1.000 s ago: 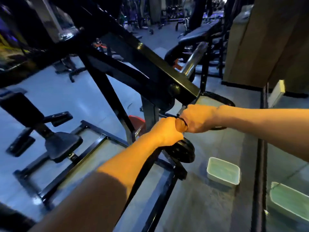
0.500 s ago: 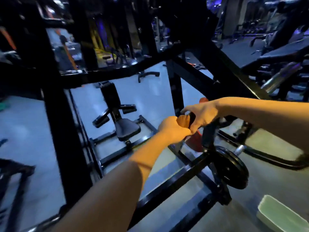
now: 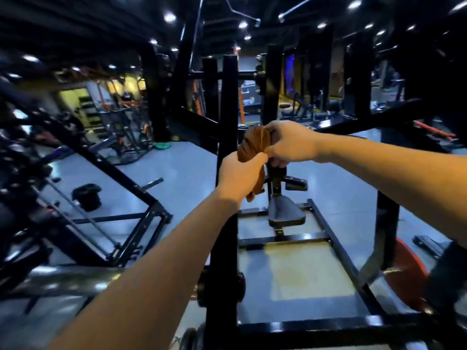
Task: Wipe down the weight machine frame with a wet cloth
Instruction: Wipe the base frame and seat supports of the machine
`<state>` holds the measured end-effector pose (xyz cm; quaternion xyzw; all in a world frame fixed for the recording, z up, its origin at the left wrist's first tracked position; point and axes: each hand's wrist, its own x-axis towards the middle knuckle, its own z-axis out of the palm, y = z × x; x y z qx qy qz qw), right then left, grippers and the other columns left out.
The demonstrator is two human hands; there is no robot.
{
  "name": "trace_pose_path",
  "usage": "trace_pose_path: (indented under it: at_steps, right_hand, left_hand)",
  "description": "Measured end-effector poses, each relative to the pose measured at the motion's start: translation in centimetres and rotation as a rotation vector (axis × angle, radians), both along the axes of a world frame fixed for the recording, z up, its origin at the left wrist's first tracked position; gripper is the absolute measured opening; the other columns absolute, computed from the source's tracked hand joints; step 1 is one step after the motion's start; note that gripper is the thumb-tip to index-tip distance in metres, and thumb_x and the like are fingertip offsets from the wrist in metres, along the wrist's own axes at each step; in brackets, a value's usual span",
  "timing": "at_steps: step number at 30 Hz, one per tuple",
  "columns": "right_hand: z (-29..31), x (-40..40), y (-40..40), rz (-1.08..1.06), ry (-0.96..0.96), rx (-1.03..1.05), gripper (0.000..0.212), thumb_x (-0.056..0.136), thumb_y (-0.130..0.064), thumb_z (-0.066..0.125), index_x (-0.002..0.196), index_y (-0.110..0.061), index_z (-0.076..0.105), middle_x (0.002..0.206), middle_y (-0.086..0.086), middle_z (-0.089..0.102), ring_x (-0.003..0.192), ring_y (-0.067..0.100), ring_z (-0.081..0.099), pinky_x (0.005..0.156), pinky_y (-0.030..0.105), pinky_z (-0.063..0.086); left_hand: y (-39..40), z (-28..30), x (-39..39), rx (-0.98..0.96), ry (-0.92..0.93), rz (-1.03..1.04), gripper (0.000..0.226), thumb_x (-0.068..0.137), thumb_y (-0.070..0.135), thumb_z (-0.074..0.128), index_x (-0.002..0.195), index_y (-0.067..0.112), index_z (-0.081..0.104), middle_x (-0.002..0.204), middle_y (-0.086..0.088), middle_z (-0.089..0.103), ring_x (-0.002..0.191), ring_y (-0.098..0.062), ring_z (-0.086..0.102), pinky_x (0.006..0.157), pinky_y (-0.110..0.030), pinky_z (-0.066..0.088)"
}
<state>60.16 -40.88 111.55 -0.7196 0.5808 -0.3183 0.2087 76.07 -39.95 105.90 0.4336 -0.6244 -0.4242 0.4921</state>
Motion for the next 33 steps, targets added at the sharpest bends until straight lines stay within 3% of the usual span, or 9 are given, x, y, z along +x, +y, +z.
trace_pose_path:
  at_steps: [5, 8, 11, 15, 19, 23, 26, 31, 33]
  right_hand:
    - [-0.1, 6.1, -2.7, 0.068, -0.052, 0.001, 0.017, 0.096, -0.007, 0.06, 0.113, -0.009, 0.062, 0.093, 0.017, 0.075, 0.071, 0.021, 0.076, 0.063, 0.033, 0.063]
    - [-0.4, 10.8, -4.2, 0.109, -0.045, 0.033, 0.032, 0.097, -0.008, 0.062, 0.128, -0.006, 0.056, 0.097, 0.015, 0.074, 0.074, 0.022, 0.077, 0.065, 0.033, 0.064]
    - [-1.3, 15.8, -5.8, 0.123, 0.028, 0.071, 0.049, 0.099, -0.01, 0.061, 0.145, 0.0, 0.045, 0.103, 0.017, 0.074, 0.079, 0.028, 0.077, 0.068, 0.038, 0.065]
    - [-2.7, 22.1, -7.6, 0.109, 0.15, 0.171, 0.042, 0.096, -0.01, 0.06, 0.135, 0.005, 0.054, 0.1, 0.021, 0.075, 0.081, 0.033, 0.077, 0.074, 0.045, 0.066]
    - [-4.0, 27.3, -9.1, 0.101, 0.333, 0.194, 0.025, 0.094, -0.017, 0.061, 0.107, 0.003, 0.068, 0.083, 0.017, 0.077, 0.072, 0.03, 0.077, 0.065, 0.039, 0.065]
    - [-4.8, 32.4, -10.2, 0.068, 0.424, 0.233, 0.021, 0.097, -0.02, 0.06, 0.107, -0.005, 0.071, 0.091, 0.014, 0.078, 0.069, 0.026, 0.076, 0.064, 0.034, 0.064]
    - [-6.1, 35.8, -10.9, 0.017, 0.415, 0.251, 0.023, 0.099, -0.019, 0.057, 0.111, -0.005, 0.071, 0.095, 0.011, 0.078, 0.072, 0.024, 0.077, 0.061, 0.031, 0.062]
    - [-8.8, 39.3, -11.2, -0.063, 0.39, 0.337, 0.025, 0.101, -0.02, 0.057, 0.121, -0.006, 0.066, 0.099, 0.006, 0.075, 0.076, 0.021, 0.077, 0.067, 0.035, 0.065]
    - [-9.6, 40.1, -11.4, -0.082, 0.377, 0.363, 0.028, 0.102, -0.018, 0.056, 0.126, -0.007, 0.063, 0.101, 0.009, 0.074, 0.075, 0.022, 0.078, 0.063, 0.033, 0.064]
  left_hand:
    - [-1.4, -0.1, 5.9, -0.009, -0.006, 0.138, 0.036, 0.092, 0.017, 0.069, 0.061, 0.012, 0.05, 0.044, -0.009, 0.047, 0.036, -0.023, 0.041, 0.05, -0.04, 0.04]
    - [-1.9, -1.0, 11.0, -0.028, -0.04, 0.15, 0.03, 0.092, 0.015, 0.067, 0.068, 0.005, 0.052, 0.05, -0.016, 0.048, 0.045, -0.026, 0.043, 0.051, -0.046, 0.04]
    - [-2.5, -1.9, 16.3, 0.001, -0.094, 0.177, 0.018, 0.09, 0.014, 0.068, 0.079, 0.003, 0.06, 0.065, -0.018, 0.053, 0.055, -0.026, 0.047, 0.054, -0.041, 0.039]
    - [-4.0, -3.5, 23.3, 0.025, -0.195, 0.176, 0.022, 0.085, 0.016, 0.071, 0.071, 0.004, 0.059, 0.062, -0.011, 0.05, 0.056, -0.021, 0.048, 0.057, -0.037, 0.04]
    - [-6.0, -5.0, 29.9, 0.057, -0.295, 0.146, 0.031, 0.084, 0.019, 0.074, 0.063, 0.015, 0.052, 0.057, -0.003, 0.05, 0.054, -0.02, 0.048, 0.056, -0.034, 0.043]
    - [-8.5, -5.4, 35.8, 0.095, -0.435, 0.098, 0.017, 0.086, 0.024, 0.077, 0.075, 0.019, 0.065, 0.07, 0.0, 0.061, 0.063, -0.017, 0.057, 0.059, -0.026, 0.047]
    - [-10.0, -5.9, 39.3, 0.114, -0.525, 0.031, 0.022, 0.087, 0.025, 0.077, 0.07, 0.023, 0.062, 0.067, 0.002, 0.061, 0.063, -0.014, 0.057, 0.056, -0.025, 0.045]
    - [-10.7, -8.0, 41.5, 0.22, -0.429, -0.035, 0.014, 0.089, 0.023, 0.074, 0.09, 0.01, 0.072, 0.072, -0.005, 0.065, 0.058, -0.016, 0.059, 0.045, -0.02, 0.046]
    - [-10.9, -8.9, 41.9, 0.28, -0.36, -0.06, 0.026, 0.09, 0.022, 0.073, 0.1, -0.001, 0.072, 0.076, -0.012, 0.066, 0.063, -0.021, 0.06, 0.054, -0.025, 0.05]
